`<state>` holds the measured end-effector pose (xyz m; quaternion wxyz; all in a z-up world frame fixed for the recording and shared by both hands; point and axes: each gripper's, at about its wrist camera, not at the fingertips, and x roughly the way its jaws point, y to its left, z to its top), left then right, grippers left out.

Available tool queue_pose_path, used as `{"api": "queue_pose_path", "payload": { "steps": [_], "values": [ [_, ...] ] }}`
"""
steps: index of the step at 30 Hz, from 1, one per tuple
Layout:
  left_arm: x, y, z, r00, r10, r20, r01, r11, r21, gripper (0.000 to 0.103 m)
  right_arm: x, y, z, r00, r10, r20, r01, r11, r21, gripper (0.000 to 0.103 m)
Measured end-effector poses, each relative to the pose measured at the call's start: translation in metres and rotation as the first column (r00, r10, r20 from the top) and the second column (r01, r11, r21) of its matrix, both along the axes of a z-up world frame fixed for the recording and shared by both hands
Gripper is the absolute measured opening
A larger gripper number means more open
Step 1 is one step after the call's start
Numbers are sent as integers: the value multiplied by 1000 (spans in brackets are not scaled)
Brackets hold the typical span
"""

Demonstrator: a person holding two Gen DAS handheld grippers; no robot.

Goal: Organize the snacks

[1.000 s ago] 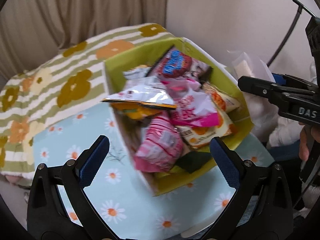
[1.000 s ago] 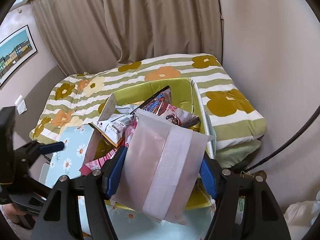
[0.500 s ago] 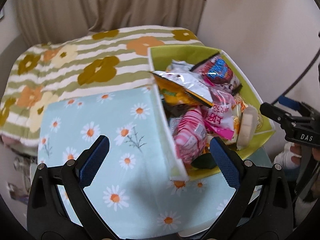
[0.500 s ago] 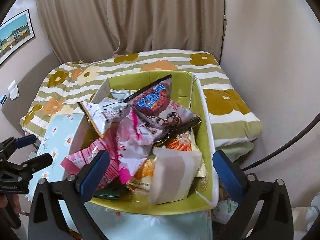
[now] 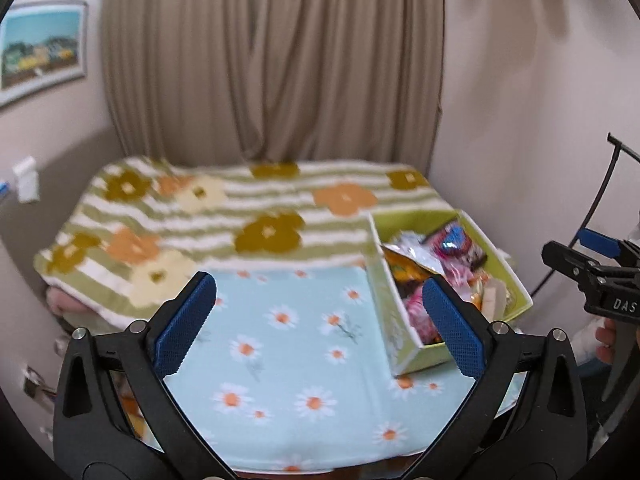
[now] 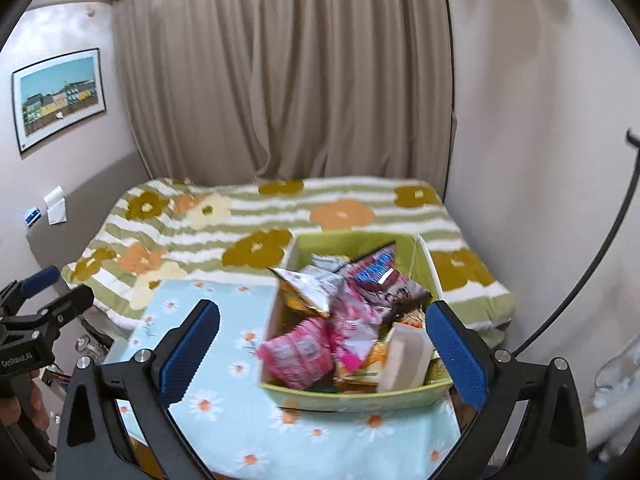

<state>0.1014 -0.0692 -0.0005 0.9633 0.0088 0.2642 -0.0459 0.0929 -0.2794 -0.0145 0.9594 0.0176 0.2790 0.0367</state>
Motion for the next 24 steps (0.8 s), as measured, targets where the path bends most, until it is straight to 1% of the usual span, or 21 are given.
{"api": "queue_pose_path", "payload": {
  "steps": [4, 7, 10, 12, 16, 19, 24],
  "values": [
    [-38, 21, 8, 999, 7, 34, -7, 1000, 0, 103, -40, 21, 5, 999, -17, 39, 17, 1000, 9, 102],
    [-65, 30, 9, 998, 23, 55, -23, 1000, 6, 103, -63, 30, 3, 998, -38, 55, 38, 999, 8, 102],
    [-84, 35, 8, 997, 16, 72, -17, 1000, 11, 103, -79, 34, 1, 996, -53, 66, 52, 999, 8, 102],
    [-92, 37, 7, 997, 20, 76, -21, 1000, 16, 103, -86, 38, -1, 995, -60, 77, 60, 998, -1, 102],
    [-102, 43, 7, 997, 16, 78, -15, 1000, -18, 103, -94, 40, -1, 994, -69, 84, 69, 998, 0, 102],
    [-108, 44, 7, 996, 15, 86, -15, 1000, -10, 103, -96, 43, 0, 993, -74, 90, 75, 997, -5, 102],
    [-106, 46, 6, 996, 18, 82, -17, 1000, -20, 103, -99, 43, 2, 992, -79, 96, 80, 997, -5, 102]
  ]
}}
